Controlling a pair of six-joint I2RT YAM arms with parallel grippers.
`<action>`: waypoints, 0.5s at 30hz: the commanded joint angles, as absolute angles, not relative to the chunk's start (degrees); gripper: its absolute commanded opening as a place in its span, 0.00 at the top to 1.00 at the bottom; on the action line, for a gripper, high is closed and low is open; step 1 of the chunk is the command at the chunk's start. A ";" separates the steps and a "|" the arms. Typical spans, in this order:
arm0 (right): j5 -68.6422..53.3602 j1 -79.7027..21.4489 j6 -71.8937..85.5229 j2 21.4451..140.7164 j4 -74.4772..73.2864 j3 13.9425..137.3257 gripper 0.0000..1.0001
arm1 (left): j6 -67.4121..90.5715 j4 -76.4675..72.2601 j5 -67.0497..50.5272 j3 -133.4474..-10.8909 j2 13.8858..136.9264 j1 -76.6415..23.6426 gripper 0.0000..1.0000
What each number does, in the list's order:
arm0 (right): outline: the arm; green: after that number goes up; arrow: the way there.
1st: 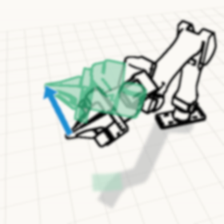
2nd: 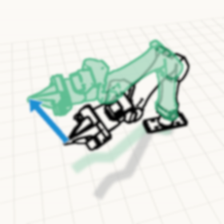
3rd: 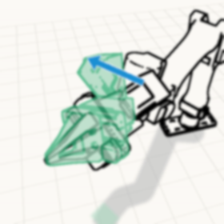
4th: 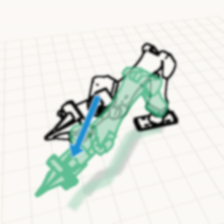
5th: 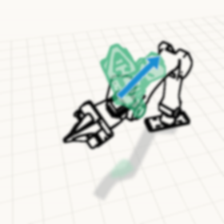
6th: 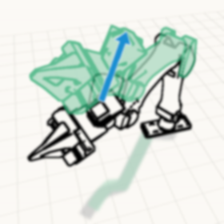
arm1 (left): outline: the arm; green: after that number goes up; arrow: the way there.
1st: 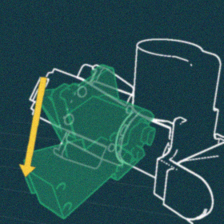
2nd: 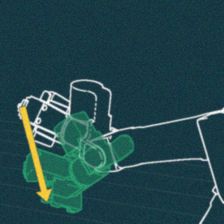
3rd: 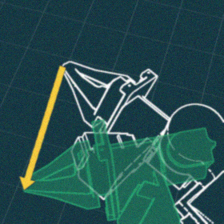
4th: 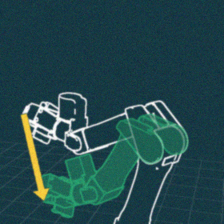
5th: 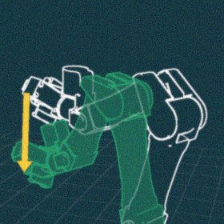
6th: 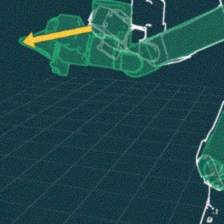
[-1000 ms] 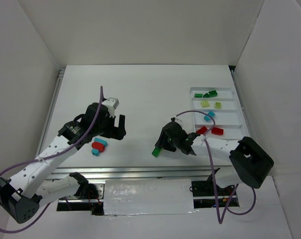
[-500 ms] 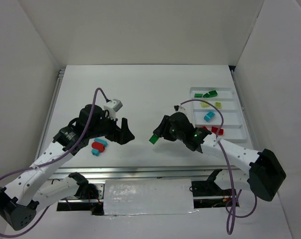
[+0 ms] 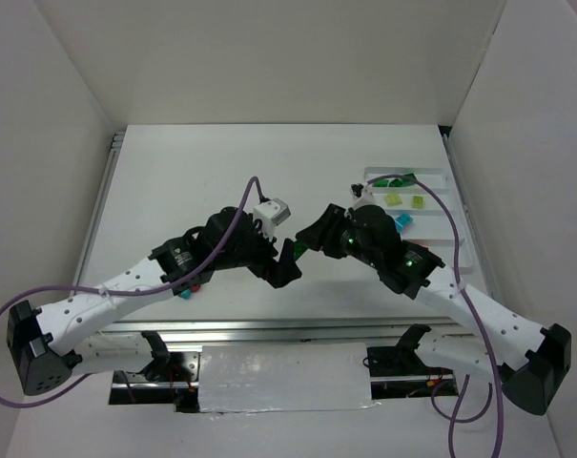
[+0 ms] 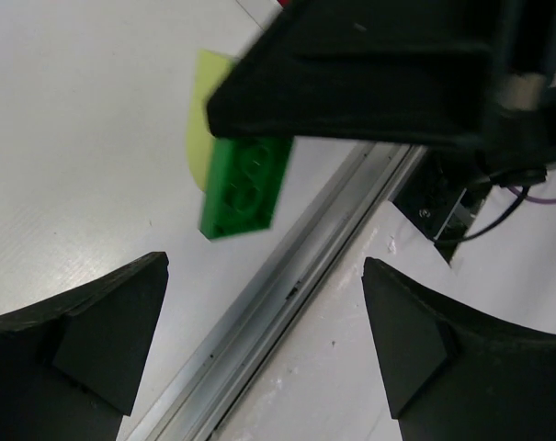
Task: Sort the legos into containers by color
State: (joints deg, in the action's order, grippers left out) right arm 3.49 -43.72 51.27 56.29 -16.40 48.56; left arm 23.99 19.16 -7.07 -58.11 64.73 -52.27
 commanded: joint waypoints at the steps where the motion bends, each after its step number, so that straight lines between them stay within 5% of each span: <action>1: 0.44 -43.51 50.36 52.56 -16.96 49.40 1.00 | 23.12 14.94 -4.39 -61.87 66.52 -52.21 0.01; 8: 2.37 -43.51 51.24 48.43 -19.60 48.52 1.00 | 23.91 15.65 -1.85 -63.54 67.94 -52.21 0.00; 15: -1.48 -43.51 51.42 49.48 -17.23 48.08 1.00 | 23.29 10.11 -12.27 -62.23 67.76 -52.21 0.01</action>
State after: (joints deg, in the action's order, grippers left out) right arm 0.75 -43.72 51.35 49.41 -18.92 48.31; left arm 24.08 15.70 -5.98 -61.06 68.01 -52.16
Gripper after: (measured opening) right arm 0.531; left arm 0.991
